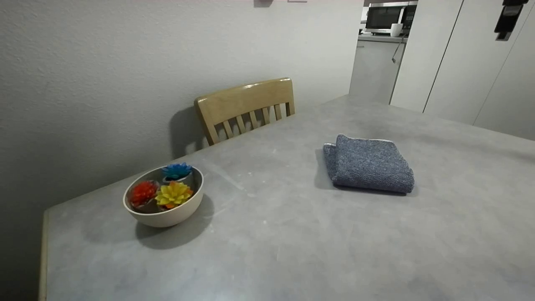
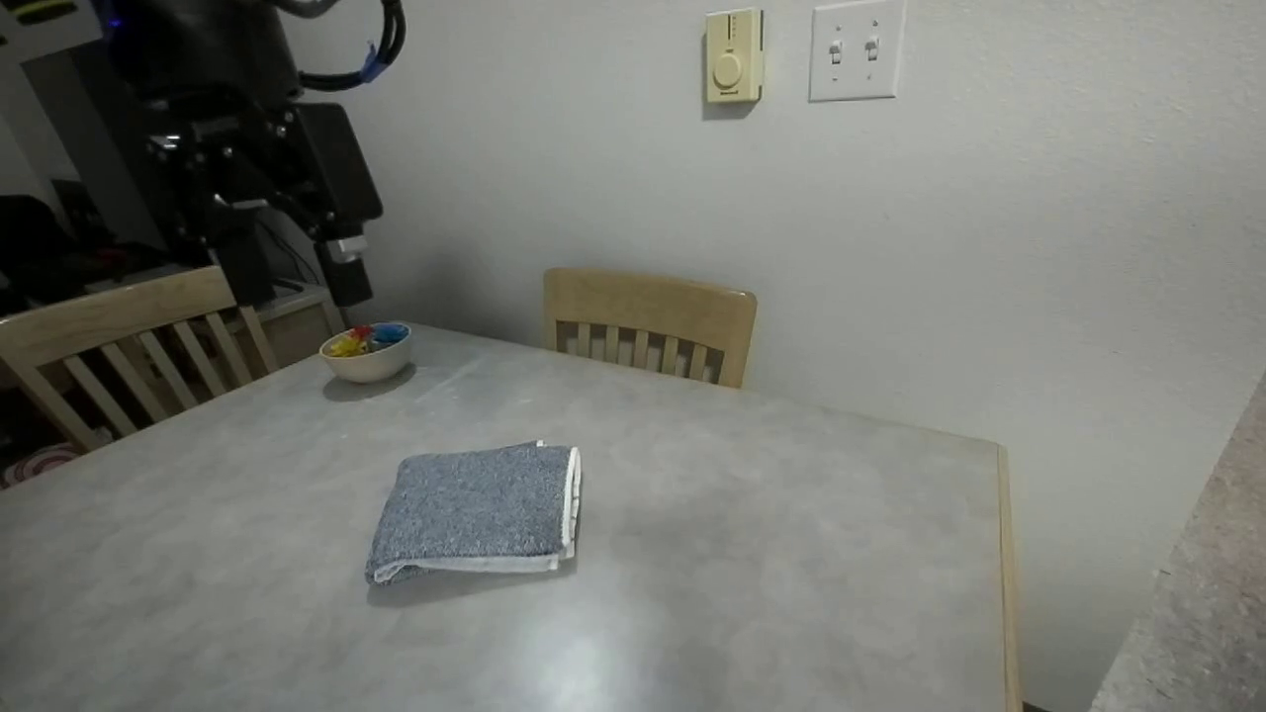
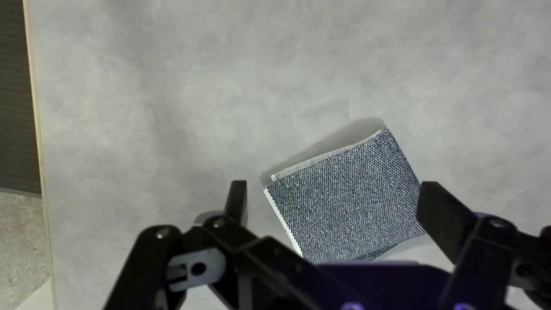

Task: Unfold the towel once

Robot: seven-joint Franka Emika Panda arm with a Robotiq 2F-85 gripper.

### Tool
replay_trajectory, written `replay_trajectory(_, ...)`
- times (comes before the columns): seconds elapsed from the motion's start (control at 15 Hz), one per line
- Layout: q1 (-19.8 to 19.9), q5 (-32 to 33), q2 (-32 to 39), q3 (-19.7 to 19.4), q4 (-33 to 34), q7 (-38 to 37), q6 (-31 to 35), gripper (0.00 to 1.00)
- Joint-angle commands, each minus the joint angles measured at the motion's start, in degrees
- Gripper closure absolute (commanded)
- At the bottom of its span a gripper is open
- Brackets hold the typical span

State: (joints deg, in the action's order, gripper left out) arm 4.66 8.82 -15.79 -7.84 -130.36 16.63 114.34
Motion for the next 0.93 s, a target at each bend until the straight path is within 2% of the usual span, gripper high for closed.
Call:
replay_trajectory(0.0, -0.09, -0.64, -0.13, -0.08, -0.17, 0.65, 0.61, 0.00)
replay_trajectory(0.2, -0.36, -2.00, 2.01, -0.98, 1.61, 4.03, 2.47, 0.00)
replay_trajectory(0.53, -0.34, -3.45, 7.14, -3.41, 8.19, 18.34, -3.50, 0.00)
replay_trajectory(0.87, 0.45, -5.55, 13.14, -3.64, 13.64, 22.69, -3.80, 0.00)
